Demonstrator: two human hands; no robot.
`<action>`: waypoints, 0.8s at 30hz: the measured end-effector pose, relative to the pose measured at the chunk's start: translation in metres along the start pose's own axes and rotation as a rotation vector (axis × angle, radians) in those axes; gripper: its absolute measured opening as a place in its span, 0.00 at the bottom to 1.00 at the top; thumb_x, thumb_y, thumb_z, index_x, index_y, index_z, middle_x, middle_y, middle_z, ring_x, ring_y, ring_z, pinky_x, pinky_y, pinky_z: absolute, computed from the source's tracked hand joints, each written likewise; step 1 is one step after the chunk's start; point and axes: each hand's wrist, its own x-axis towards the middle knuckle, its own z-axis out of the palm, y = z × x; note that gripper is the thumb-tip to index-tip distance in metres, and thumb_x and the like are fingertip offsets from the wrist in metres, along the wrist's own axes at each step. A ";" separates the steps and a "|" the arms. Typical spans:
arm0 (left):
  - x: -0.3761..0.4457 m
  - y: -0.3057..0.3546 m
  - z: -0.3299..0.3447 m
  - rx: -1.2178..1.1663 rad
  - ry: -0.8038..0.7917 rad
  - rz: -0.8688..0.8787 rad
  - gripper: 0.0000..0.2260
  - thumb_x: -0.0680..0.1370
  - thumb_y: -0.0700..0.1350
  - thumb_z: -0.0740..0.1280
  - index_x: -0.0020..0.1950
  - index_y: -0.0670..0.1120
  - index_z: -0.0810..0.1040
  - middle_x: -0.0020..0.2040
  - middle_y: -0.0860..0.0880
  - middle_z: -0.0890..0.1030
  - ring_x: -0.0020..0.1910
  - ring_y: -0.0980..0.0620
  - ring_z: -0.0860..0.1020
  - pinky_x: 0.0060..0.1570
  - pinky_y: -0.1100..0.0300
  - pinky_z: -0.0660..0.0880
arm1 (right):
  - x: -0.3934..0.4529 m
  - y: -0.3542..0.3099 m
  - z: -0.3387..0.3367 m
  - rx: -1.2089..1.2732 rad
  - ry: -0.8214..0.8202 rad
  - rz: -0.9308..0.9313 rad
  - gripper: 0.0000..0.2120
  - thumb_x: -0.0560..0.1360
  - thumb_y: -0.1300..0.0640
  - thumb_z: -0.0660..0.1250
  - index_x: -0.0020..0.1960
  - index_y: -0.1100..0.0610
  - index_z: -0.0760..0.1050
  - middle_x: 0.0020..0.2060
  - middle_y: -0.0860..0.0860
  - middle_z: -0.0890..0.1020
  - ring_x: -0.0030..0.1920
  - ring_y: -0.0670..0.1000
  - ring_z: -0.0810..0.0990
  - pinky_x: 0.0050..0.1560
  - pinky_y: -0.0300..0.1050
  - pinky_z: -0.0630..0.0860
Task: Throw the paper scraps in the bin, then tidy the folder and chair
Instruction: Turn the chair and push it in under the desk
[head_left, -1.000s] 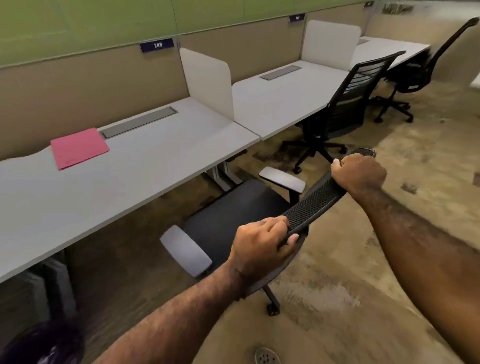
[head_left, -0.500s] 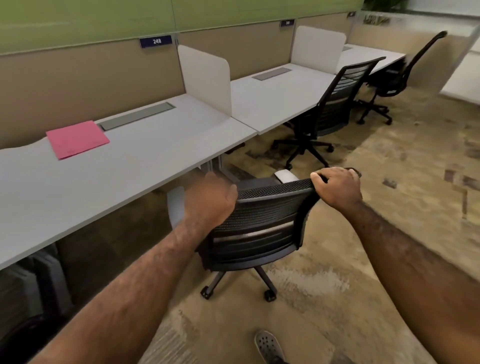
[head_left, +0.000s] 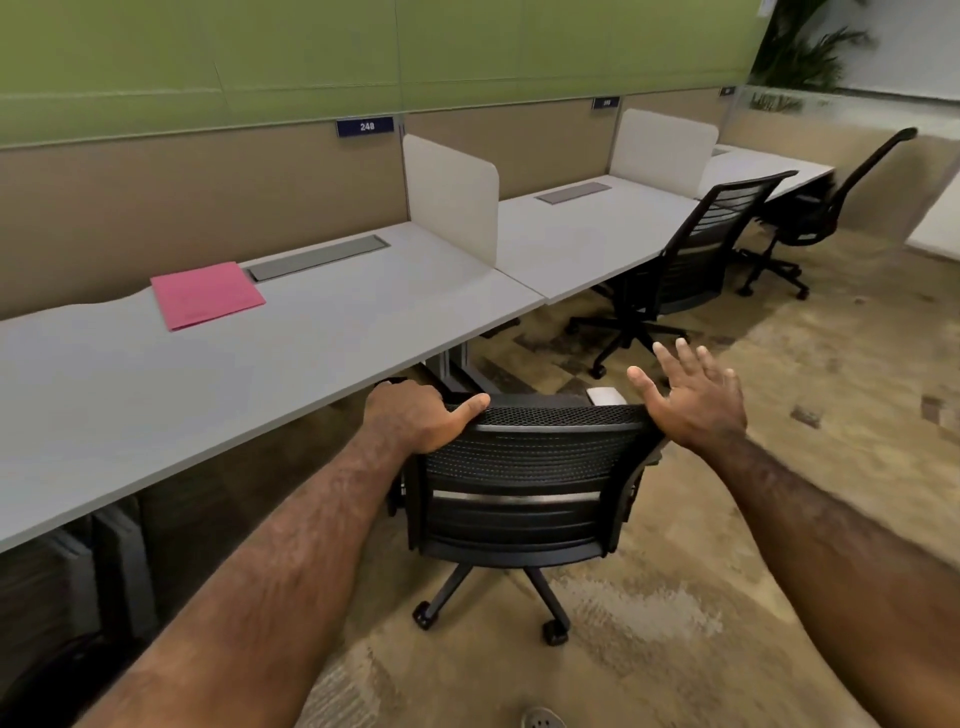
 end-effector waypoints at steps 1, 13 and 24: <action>-0.004 0.000 0.000 0.003 -0.012 -0.008 0.44 0.65 0.79 0.34 0.31 0.48 0.77 0.30 0.50 0.78 0.33 0.51 0.77 0.45 0.52 0.78 | -0.001 -0.001 0.000 0.024 -0.024 0.015 0.39 0.74 0.25 0.41 0.79 0.42 0.52 0.80 0.47 0.51 0.80 0.51 0.48 0.76 0.61 0.50; -0.047 -0.013 0.002 0.082 -0.052 -0.063 0.42 0.67 0.79 0.36 0.32 0.49 0.76 0.30 0.50 0.77 0.31 0.52 0.76 0.40 0.55 0.78 | -0.034 -0.023 0.000 0.061 0.055 0.044 0.41 0.68 0.19 0.41 0.68 0.39 0.72 0.65 0.50 0.79 0.64 0.58 0.77 0.58 0.53 0.72; -0.122 -0.042 0.002 0.035 0.011 -0.276 0.45 0.66 0.79 0.33 0.35 0.50 0.81 0.30 0.52 0.79 0.31 0.54 0.77 0.36 0.59 0.77 | -0.063 -0.062 0.001 0.115 0.090 -0.154 0.36 0.72 0.23 0.46 0.68 0.42 0.73 0.69 0.45 0.76 0.67 0.53 0.74 0.60 0.53 0.73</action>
